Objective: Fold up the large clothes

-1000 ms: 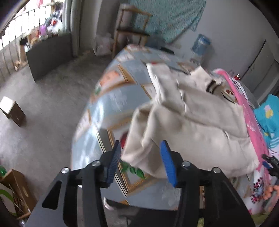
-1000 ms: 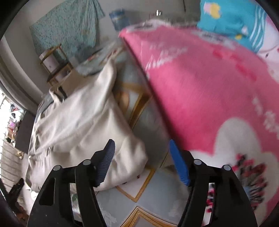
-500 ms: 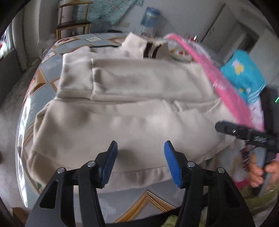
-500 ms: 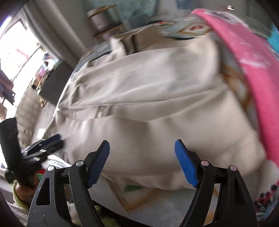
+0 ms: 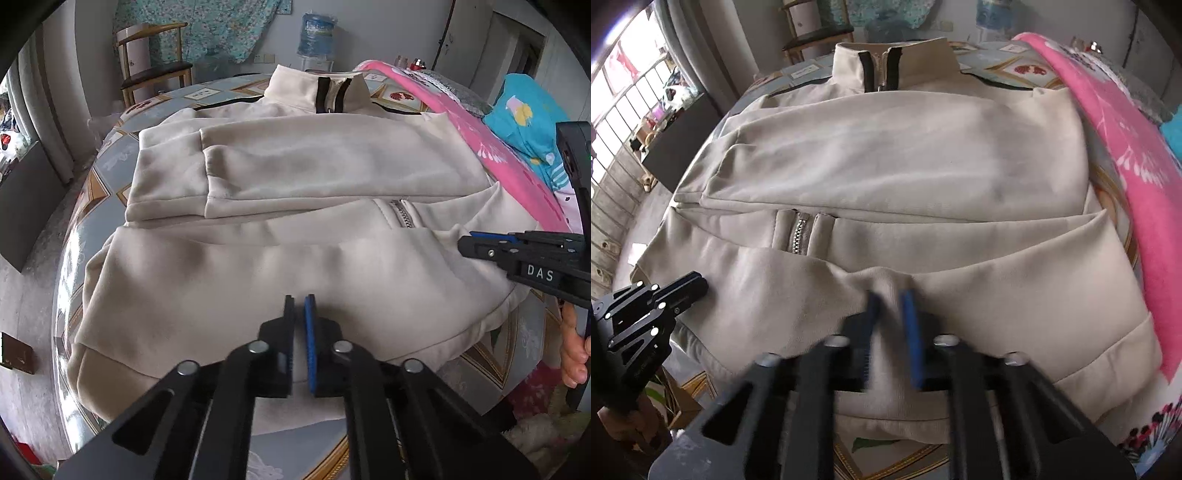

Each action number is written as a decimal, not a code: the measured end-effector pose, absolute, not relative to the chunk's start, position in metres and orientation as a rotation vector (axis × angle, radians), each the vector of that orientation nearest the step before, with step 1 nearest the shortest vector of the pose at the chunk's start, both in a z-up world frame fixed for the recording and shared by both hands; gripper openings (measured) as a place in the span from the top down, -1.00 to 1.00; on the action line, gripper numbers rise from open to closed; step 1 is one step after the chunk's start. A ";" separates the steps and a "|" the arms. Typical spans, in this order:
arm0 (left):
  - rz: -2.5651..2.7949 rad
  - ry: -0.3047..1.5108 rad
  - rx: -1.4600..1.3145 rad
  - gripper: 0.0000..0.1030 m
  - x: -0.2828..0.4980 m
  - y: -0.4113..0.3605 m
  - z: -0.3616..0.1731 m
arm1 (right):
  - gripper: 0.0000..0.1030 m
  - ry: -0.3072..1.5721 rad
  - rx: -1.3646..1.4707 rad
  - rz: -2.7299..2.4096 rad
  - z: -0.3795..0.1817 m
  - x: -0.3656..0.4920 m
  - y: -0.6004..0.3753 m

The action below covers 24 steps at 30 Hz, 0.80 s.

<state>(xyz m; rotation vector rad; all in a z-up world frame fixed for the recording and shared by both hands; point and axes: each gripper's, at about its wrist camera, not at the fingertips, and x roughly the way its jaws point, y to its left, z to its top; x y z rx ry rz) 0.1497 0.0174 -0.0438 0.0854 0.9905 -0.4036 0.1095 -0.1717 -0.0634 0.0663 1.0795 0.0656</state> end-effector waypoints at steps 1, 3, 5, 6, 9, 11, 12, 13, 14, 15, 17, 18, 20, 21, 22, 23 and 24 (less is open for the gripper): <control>-0.408 0.987 0.086 0.95 0.149 0.018 -0.044 | 0.90 1.072 0.069 0.063 -0.063 0.109 -0.172; -0.415 0.979 0.071 0.98 0.148 0.021 -0.040 | 0.92 1.049 0.081 0.060 -0.057 0.106 -0.173; -0.421 0.940 0.043 0.98 0.145 0.026 -0.025 | 0.92 1.008 0.080 0.054 -0.041 0.098 -0.176; -0.421 0.908 0.031 0.98 0.142 0.029 -0.014 | 0.92 0.990 0.081 0.055 -0.034 0.097 -0.175; -0.412 0.818 0.011 0.98 0.141 0.035 0.012 | 0.92 0.894 0.070 0.059 -0.005 0.092 -0.173; -0.388 0.781 0.045 0.98 0.146 0.032 0.015 | 0.92 0.846 0.066 0.059 0.001 0.096 -0.172; -0.377 0.777 0.059 0.98 0.149 0.030 0.012 | 0.92 0.838 0.070 0.060 -0.001 0.099 -0.173; -0.368 0.776 0.071 0.98 0.154 0.028 0.007 | 0.92 0.834 0.076 0.060 -0.007 0.108 -0.173; -0.361 0.775 0.084 0.98 0.157 0.026 0.000 | 0.92 0.833 0.071 0.055 -0.014 0.115 -0.171; -0.354 0.775 0.096 0.97 0.160 0.025 -0.004 | 0.92 0.843 0.059 0.053 -0.025 0.124 -0.170; -0.339 0.805 0.120 0.97 0.167 0.021 -0.020 | 0.92 0.869 0.054 0.055 -0.042 0.136 -0.169; -0.336 0.829 0.118 0.97 0.171 0.021 -0.029 | 0.92 0.887 0.051 0.053 -0.053 0.142 -0.169; -0.333 0.873 0.121 0.97 0.175 0.020 -0.043 | 0.87 0.908 0.042 0.063 -0.062 0.146 -0.170; -0.333 0.885 0.116 0.96 0.175 0.020 -0.046 | 0.85 0.911 0.050 0.068 -0.062 0.145 -0.171; -0.331 0.883 0.112 0.96 0.173 0.020 -0.048 | 0.83 0.919 0.069 0.084 -0.060 0.145 -0.174; -0.330 0.880 0.116 0.96 0.172 0.020 -0.048 | 0.69 0.925 0.088 0.099 -0.059 0.143 -0.179; -0.330 0.880 0.120 0.96 0.172 0.019 -0.048 | 0.55 0.932 0.112 0.113 -0.057 0.143 -0.183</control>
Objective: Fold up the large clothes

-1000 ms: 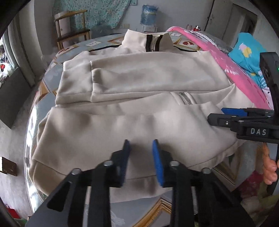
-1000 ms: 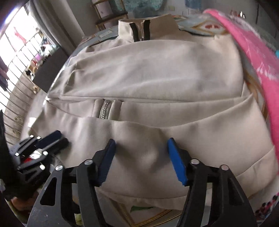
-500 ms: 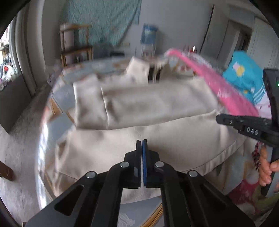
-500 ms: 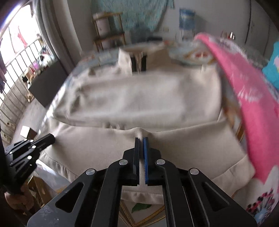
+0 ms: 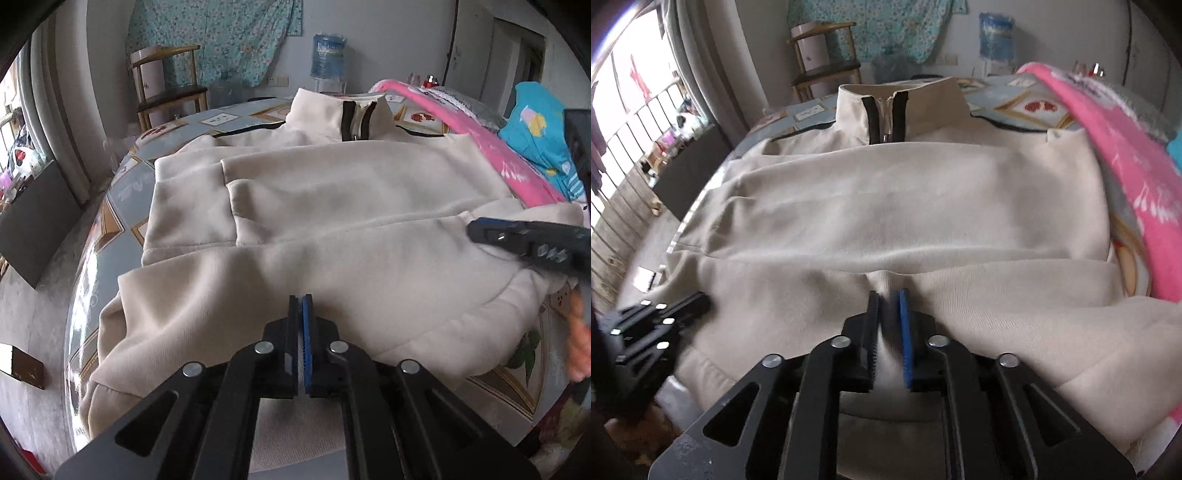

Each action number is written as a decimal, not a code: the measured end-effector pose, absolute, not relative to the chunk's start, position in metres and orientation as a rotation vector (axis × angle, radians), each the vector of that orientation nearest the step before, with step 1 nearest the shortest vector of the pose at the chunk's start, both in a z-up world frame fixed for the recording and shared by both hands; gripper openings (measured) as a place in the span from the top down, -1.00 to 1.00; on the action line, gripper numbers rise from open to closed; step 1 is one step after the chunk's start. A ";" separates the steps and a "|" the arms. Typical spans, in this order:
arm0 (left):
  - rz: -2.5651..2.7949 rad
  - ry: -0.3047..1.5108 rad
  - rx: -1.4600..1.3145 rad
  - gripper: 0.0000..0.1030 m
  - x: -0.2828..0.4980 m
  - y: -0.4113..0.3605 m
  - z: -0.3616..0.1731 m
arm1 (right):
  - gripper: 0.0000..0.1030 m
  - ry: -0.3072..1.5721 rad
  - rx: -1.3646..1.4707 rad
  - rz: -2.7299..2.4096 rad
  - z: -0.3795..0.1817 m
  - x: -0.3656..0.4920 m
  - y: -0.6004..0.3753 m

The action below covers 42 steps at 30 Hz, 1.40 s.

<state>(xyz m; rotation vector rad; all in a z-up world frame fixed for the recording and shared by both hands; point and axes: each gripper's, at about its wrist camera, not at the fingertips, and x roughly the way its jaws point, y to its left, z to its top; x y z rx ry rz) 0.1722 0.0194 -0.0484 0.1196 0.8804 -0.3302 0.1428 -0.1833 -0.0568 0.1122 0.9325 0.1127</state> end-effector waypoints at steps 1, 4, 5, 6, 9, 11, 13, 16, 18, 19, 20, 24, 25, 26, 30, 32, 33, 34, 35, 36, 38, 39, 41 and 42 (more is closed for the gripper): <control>-0.331 0.882 0.117 0.96 0.173 0.019 -0.049 | 0.50 0.933 0.146 0.116 -0.052 0.140 -0.192; -0.337 0.887 0.113 0.95 0.174 0.020 -0.049 | 0.23 0.878 0.238 0.080 -0.030 0.124 -0.227; -0.337 0.887 0.115 0.95 0.175 0.020 -0.049 | 0.19 0.850 0.282 0.052 -0.020 0.117 -0.246; -0.338 0.887 0.118 0.95 0.174 0.020 -0.049 | 0.18 0.835 0.304 0.031 -0.015 0.114 -0.257; -0.339 0.887 0.121 0.95 0.175 0.020 -0.049 | 0.17 0.808 0.384 -0.056 -0.004 0.103 -0.308; -0.340 0.885 0.126 0.95 0.174 0.019 -0.049 | 0.13 0.836 0.397 -0.098 -0.008 0.105 -0.328; -0.343 0.882 0.133 0.95 0.173 0.018 -0.049 | 0.13 0.882 0.415 -0.095 -0.018 0.111 -0.343; -0.351 0.871 0.139 0.95 0.171 0.018 -0.050 | 0.38 0.971 0.409 -0.055 -0.042 0.124 -0.346; -0.353 0.862 0.146 0.95 0.169 0.017 -0.050 | 0.87 1.001 0.374 -0.048 -0.051 0.128 -0.340; -0.354 0.860 0.148 0.95 0.169 0.017 -0.050 | 0.88 0.996 0.332 -0.075 -0.053 0.128 -0.336; -0.356 0.857 0.149 0.97 0.168 0.016 -0.050 | 0.91 0.967 0.296 -0.084 -0.049 0.124 -0.332; -0.312 0.804 0.163 1.00 0.165 0.020 -0.038 | 0.92 0.768 0.265 -0.106 -0.013 0.094 -0.324; -0.303 0.790 0.151 1.00 0.166 0.023 -0.033 | 0.92 0.702 0.272 -0.105 -0.004 0.084 -0.322; -0.298 0.786 0.144 1.00 0.167 0.026 -0.030 | 0.92 0.673 0.272 -0.110 0.000 0.081 -0.321; -0.294 0.827 0.107 1.00 0.182 0.030 -0.031 | 0.92 0.684 0.328 -0.103 -0.014 0.098 -0.330; -0.353 0.853 0.063 0.99 0.184 0.028 -0.029 | 0.92 0.701 0.319 -0.116 -0.021 0.105 -0.330; -0.379 0.856 0.054 0.99 0.183 0.025 -0.028 | 0.92 0.714 0.305 -0.128 -0.024 0.111 -0.330; -0.410 0.863 0.048 0.99 0.182 0.020 -0.027 | 0.90 0.752 0.277 -0.152 -0.032 0.116 -0.328; -0.441 0.881 0.046 0.90 0.181 0.015 -0.027 | 0.84 0.787 0.263 -0.181 -0.035 0.114 -0.328; -0.465 0.902 0.045 0.67 0.181 0.010 -0.028 | 0.79 0.829 0.271 -0.204 -0.042 0.116 -0.329; -0.532 0.968 0.019 0.33 0.183 -0.003 -0.033 | 0.59 0.845 0.287 -0.226 -0.042 0.112 -0.329; -0.557 0.986 0.002 0.20 0.183 -0.007 -0.034 | 0.25 0.835 0.287 -0.231 -0.039 0.108 -0.327; -0.609 1.019 -0.021 -0.04 0.184 -0.017 -0.037 | -0.04 0.778 0.293 -0.209 -0.020 0.095 -0.317; -0.619 1.039 -0.010 -0.10 0.186 -0.025 -0.039 | -0.05 0.764 0.301 -0.175 -0.015 0.092 -0.312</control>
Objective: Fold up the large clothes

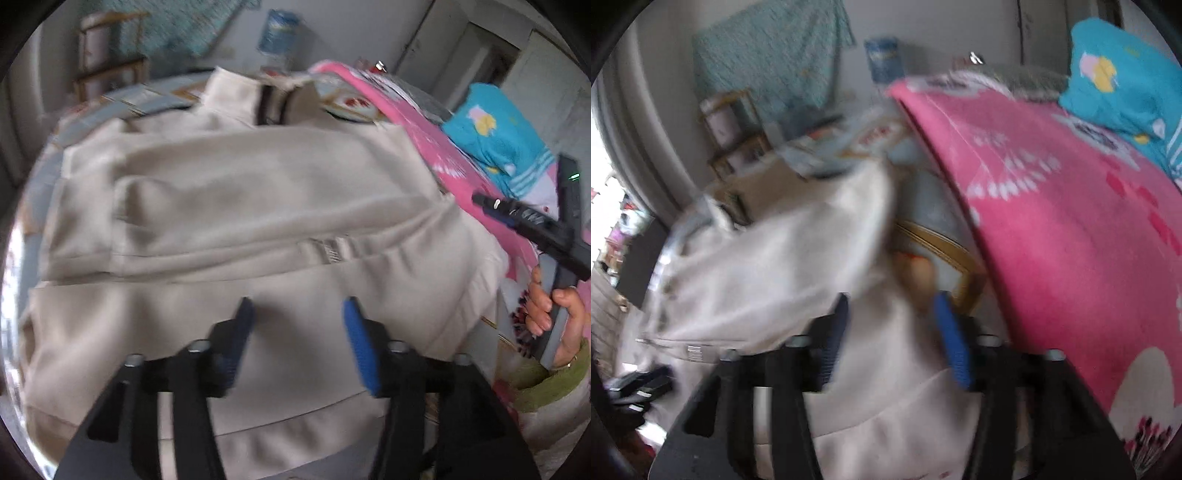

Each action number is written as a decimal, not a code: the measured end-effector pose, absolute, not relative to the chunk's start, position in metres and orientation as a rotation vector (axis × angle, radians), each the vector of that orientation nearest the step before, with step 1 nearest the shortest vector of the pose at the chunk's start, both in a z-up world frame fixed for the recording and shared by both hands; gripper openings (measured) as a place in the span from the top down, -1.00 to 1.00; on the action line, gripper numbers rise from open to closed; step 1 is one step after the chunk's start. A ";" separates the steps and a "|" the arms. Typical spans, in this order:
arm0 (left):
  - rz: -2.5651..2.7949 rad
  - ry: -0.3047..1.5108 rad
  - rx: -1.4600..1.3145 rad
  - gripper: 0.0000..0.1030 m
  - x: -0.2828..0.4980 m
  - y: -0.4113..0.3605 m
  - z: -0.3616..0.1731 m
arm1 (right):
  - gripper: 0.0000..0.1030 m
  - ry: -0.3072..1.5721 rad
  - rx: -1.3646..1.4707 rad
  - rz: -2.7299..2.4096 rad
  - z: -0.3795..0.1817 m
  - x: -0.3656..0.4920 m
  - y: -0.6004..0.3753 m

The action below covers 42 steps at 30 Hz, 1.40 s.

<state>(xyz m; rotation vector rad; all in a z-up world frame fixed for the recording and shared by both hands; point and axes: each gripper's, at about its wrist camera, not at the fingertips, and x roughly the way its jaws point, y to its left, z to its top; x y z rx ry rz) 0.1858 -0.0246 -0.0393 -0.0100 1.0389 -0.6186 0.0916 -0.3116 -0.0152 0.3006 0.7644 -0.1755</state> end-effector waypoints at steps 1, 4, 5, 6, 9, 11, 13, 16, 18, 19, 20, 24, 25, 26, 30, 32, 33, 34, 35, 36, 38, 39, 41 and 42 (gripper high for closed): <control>-0.609 1.041 0.010 -0.10 0.186 -0.030 -0.041 | -0.11 0.768 0.308 -0.100 -0.010 0.091 -0.301; -0.566 0.998 0.120 -0.10 0.182 -0.045 -0.044 | -0.26 0.885 0.294 0.091 -0.017 0.101 -0.262; -0.551 0.986 0.144 -0.10 0.180 -0.049 -0.045 | -0.26 0.944 0.274 0.121 -0.025 0.108 -0.248; -0.536 0.975 0.165 -0.07 0.178 -0.051 -0.046 | -0.26 0.971 0.269 0.134 -0.030 0.111 -0.242; -0.509 0.935 0.233 0.06 0.173 -0.058 -0.047 | -0.19 1.074 0.248 0.134 -0.055 0.126 -0.222; -0.509 0.919 0.241 0.27 0.172 -0.059 -0.047 | 0.20 1.057 0.150 0.092 -0.058 0.128 -0.208; -0.522 0.906 0.244 0.60 0.170 -0.062 -0.046 | 0.66 1.048 0.056 0.019 -0.057 0.127 -0.201; -0.519 0.867 0.286 0.89 0.165 -0.067 -0.046 | 0.90 1.046 0.046 0.042 -0.057 0.123 -0.200; -0.524 0.847 0.295 0.92 0.163 -0.067 -0.043 | 0.94 1.038 0.053 0.044 -0.058 0.123 -0.205; -0.526 0.836 0.293 0.92 0.162 -0.066 -0.040 | 0.94 1.019 0.078 0.043 -0.053 0.121 -0.208; -0.526 0.804 0.284 0.92 0.161 -0.063 -0.031 | 0.94 0.995 0.099 0.044 -0.046 0.118 -0.211; -0.510 0.727 0.253 0.92 0.164 -0.055 -0.007 | 0.94 0.890 0.121 0.050 -0.013 0.113 -0.212; -0.503 0.725 0.257 0.92 0.168 -0.056 -0.008 | 0.94 0.883 0.116 0.048 -0.011 0.117 -0.211; -0.496 0.735 0.261 0.92 0.173 -0.058 -0.012 | 0.94 0.885 0.112 0.044 -0.014 0.122 -0.210; -0.470 0.778 0.286 0.92 0.188 -0.064 -0.044 | 0.94 0.919 0.129 0.034 -0.040 0.142 -0.214; -0.462 0.773 0.293 0.92 0.188 -0.065 -0.047 | 0.93 0.919 0.147 0.039 -0.051 0.146 -0.216; -0.461 0.776 0.290 0.91 0.188 -0.064 -0.047 | 0.91 0.915 0.150 0.043 -0.052 0.146 -0.216; -0.461 0.781 0.285 0.91 0.190 -0.064 -0.048 | 0.91 0.920 0.166 0.055 -0.051 0.146 -0.218; -0.462 0.784 0.282 0.91 0.190 -0.064 -0.048 | 0.87 0.926 0.185 0.071 -0.049 0.145 -0.222; -0.463 0.787 0.278 0.91 0.190 -0.063 -0.049 | 0.83 0.925 0.223 0.089 -0.044 0.142 -0.231; -0.463 0.786 0.283 0.91 0.189 -0.064 -0.049 | 0.62 0.876 0.280 0.060 -0.029 0.129 -0.256; -0.464 0.787 0.286 0.91 0.189 -0.064 -0.049 | 0.38 0.854 0.290 0.035 -0.024 0.123 -0.265; -0.466 0.791 0.284 0.91 0.190 -0.064 -0.049 | 0.17 0.802 0.344 -0.068 -0.010 0.104 -0.303; -0.468 0.795 0.282 0.91 0.191 -0.063 -0.049 | 0.16 0.797 0.377 -0.105 -0.008 0.096 -0.321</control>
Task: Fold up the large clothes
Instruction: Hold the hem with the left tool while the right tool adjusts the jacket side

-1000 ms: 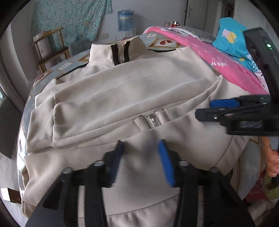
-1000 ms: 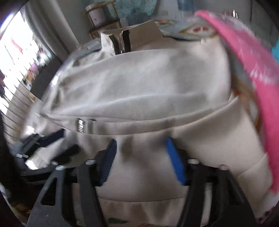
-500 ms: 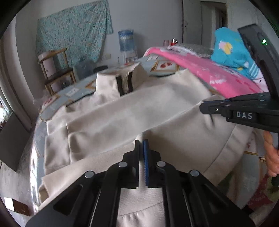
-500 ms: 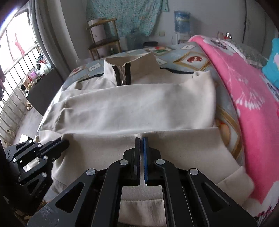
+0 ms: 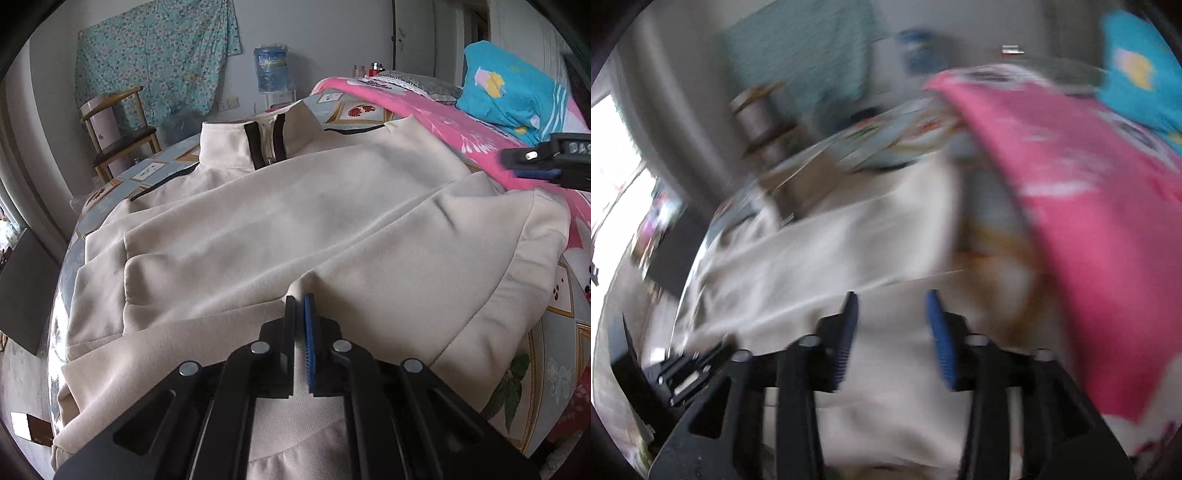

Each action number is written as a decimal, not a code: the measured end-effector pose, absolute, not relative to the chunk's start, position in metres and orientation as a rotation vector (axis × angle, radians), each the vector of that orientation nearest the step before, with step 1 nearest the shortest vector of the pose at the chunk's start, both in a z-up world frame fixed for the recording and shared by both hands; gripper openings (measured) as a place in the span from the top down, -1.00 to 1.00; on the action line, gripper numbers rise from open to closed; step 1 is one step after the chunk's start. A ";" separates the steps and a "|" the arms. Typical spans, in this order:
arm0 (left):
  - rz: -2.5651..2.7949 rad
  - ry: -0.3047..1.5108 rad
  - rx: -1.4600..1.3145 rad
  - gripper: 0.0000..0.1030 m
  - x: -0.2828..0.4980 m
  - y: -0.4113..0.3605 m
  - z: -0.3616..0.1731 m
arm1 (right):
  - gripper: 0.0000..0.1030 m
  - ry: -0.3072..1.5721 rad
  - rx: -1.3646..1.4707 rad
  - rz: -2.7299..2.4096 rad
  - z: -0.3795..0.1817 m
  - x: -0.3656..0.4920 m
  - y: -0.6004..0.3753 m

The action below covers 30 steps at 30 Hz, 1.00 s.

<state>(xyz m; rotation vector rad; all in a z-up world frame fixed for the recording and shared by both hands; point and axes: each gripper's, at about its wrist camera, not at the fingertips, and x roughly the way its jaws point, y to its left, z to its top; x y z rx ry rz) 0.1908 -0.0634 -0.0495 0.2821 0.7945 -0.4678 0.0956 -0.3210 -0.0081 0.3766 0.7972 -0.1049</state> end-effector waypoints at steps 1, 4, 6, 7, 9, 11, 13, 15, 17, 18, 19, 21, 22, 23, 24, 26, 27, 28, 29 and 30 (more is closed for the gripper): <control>-0.469 0.796 0.281 0.91 0.191 -0.063 -0.050 | 0.14 0.801 0.401 -0.124 -0.009 0.091 -0.334; -0.469 0.798 0.288 0.91 0.191 -0.064 -0.049 | 0.10 0.841 0.474 -0.198 -0.019 0.075 -0.368; -0.469 0.802 0.296 0.91 0.191 -0.065 -0.049 | 0.24 0.828 0.519 -0.219 -0.019 0.058 -0.379; -0.469 0.805 0.298 0.91 0.191 -0.065 -0.049 | 0.32 0.807 0.523 -0.208 -0.016 0.051 -0.378; -0.469 0.813 0.304 0.91 0.192 -0.067 -0.048 | 0.37 0.738 0.451 -0.139 0.002 0.036 -0.361; -0.469 0.821 0.311 0.91 0.193 -0.068 -0.048 | 0.38 0.672 0.277 -0.009 0.022 0.023 -0.319; -0.473 0.827 0.322 0.91 0.194 -0.068 -0.048 | 0.50 0.689 0.171 0.125 0.022 0.024 -0.279; -0.477 0.834 0.329 0.91 0.195 -0.069 -0.048 | 0.58 0.734 0.064 0.167 0.007 0.032 -0.251; -0.479 0.842 0.328 0.91 0.196 -0.069 -0.047 | 0.73 0.815 0.001 0.155 -0.022 0.048 -0.240; -0.481 0.845 0.327 0.91 0.196 -0.068 -0.047 | 0.76 0.842 -0.016 0.129 -0.033 0.053 -0.244; -0.483 0.847 0.327 0.91 0.196 -0.068 -0.047 | 0.76 0.864 -0.029 0.100 -0.042 0.058 -0.248; -0.489 0.852 0.320 0.91 0.197 -0.068 -0.047 | 0.78 0.887 -0.031 0.038 -0.064 0.065 -0.268; -0.492 0.854 0.314 0.91 0.198 -0.067 -0.047 | 0.78 0.868 0.011 0.064 -0.063 0.064 -0.276; -0.493 0.856 0.312 0.91 0.198 -0.067 -0.047 | 0.79 0.878 0.075 0.084 -0.063 0.065 -0.286; -0.494 0.857 0.313 0.91 0.198 -0.066 -0.047 | 0.83 0.889 0.092 0.080 -0.061 0.064 -0.289; -0.499 0.855 0.311 0.91 0.198 -0.065 -0.047 | 0.83 0.887 0.059 0.045 -0.046 0.063 -0.287; -0.499 0.855 0.310 0.91 0.198 -0.066 -0.047 | 0.82 0.860 0.046 0.038 -0.037 0.060 -0.286; -0.500 0.854 0.309 0.91 0.198 -0.066 -0.047 | 0.82 0.847 0.040 0.029 -0.033 0.058 -0.286; -0.500 0.854 0.307 0.91 0.198 -0.066 -0.046 | 0.83 0.838 0.026 0.009 -0.031 0.058 -0.287; -0.502 0.853 0.306 0.91 0.199 -0.066 -0.046 | 0.86 0.847 0.008 -0.027 -0.035 0.059 -0.293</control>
